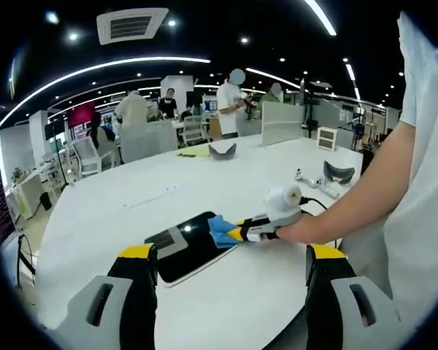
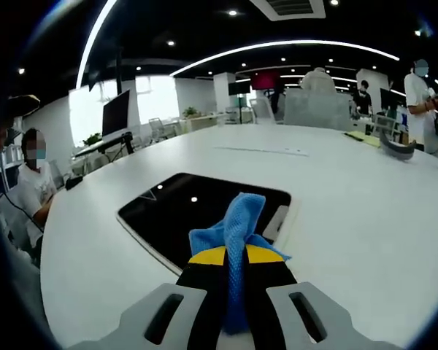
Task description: Wipe the mirror surface with the cleaning cloth until all visible marks leave the cleaned area.
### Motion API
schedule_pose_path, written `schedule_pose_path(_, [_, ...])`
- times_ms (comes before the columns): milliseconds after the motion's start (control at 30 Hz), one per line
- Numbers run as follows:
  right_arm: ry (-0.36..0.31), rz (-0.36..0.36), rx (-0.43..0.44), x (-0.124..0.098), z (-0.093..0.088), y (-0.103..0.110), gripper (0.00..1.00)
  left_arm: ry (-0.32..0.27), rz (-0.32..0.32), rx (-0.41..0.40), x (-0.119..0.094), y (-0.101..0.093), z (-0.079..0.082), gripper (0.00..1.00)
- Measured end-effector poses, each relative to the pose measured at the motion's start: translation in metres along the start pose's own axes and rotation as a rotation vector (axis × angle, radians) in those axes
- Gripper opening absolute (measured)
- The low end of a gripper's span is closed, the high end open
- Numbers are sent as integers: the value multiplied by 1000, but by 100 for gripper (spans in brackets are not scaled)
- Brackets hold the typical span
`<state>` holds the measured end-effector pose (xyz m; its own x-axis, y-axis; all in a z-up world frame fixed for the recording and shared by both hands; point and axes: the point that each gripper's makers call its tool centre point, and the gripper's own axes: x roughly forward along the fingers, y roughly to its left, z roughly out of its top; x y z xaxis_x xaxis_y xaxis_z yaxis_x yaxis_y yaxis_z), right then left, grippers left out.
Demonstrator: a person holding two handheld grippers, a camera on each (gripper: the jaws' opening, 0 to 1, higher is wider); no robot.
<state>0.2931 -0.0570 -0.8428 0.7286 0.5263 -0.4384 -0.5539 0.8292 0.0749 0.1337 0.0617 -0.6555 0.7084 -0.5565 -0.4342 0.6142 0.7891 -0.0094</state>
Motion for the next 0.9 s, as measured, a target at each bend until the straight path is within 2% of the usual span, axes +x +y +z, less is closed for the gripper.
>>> schedule_pose_path(267, [2,-15,5,11,6,-5,3,7,-16,-3,1,14,-8,84])
schedule_pose_path(500, [8,-12,-6,19,11,-8,3,-13,-37,-11,5,22,-5,84])
schedule_pose_path(900, [3,-13,-4,39,21,-17,3,-24,-71,-34,13,31,-12,84])
